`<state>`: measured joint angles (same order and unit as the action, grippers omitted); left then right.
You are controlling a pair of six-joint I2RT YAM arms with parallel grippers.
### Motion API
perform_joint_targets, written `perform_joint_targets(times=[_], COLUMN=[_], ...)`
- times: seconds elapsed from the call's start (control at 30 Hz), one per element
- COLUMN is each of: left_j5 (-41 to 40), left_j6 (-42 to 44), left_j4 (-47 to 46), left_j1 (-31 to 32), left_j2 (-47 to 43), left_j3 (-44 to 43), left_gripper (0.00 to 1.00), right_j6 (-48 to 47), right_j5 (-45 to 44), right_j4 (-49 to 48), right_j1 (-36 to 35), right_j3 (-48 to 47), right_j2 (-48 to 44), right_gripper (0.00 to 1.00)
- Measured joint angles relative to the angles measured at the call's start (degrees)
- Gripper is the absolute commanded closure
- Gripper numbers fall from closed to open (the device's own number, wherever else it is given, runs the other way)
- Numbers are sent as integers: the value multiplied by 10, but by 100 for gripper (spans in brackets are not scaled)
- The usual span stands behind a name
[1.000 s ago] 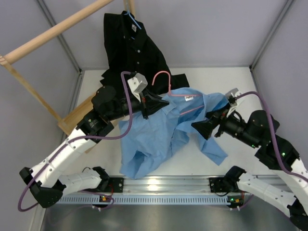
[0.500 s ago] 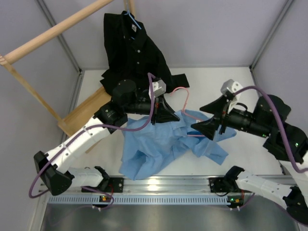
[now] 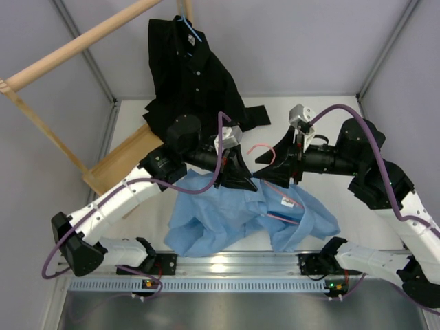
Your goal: Place the shirt on the hanger
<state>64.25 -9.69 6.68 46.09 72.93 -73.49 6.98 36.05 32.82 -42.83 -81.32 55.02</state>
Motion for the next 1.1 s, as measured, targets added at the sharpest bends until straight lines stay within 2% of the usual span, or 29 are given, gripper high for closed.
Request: perform_joint_targets(times=[0.1,0.13,0.23,0.27,0.3,0.33,0.4,0.43,0.63,0.77,0.9,1.0,1.1], left_j5=[3,3,2,2,-1,-4,-24,-40,-155,-284,-459,-583,-639], left_j6=[0,1,3,4,5,9,14,15,38,55,48,8,-32], left_j4=[0,0,0,0,3,5,4,6,11,11,14,17,15], left_j1=[0,0,0,0,0,0,0,0,0,0,1,1,1], left_j2=[2,2,2,2,2,2,0,-3,-69,-158,-263,-349,-409], left_j3=[0,0,0,0,0,0,0,0,10,40,109,193,271], left_gripper=[100,100,100,100,75,57,34,2,2,2,2,2,2], right_j6=[9,11,16,17,20,20,19,17,-2,-19,-35,-44,-51], right_j5=[17,21,30,31,31,28,20,11,-44,-89,-140,-177,-198], right_j4=[-20,-22,-35,-38,-41,-42,-43,-41,-25,8,54,81,98], right_j1=[0,0,0,0,0,0,0,0,6,9,13,14,14], right_j3=[7,9,21,25,29,31,37,41,43,34,-2,-40,-74], right_j2=[1,2,2,2,2,2,-3,-7,-30,-37,-35,-35,-35], right_gripper=[70,80,100,100,100,100,100,100,100,100,100,100,100])
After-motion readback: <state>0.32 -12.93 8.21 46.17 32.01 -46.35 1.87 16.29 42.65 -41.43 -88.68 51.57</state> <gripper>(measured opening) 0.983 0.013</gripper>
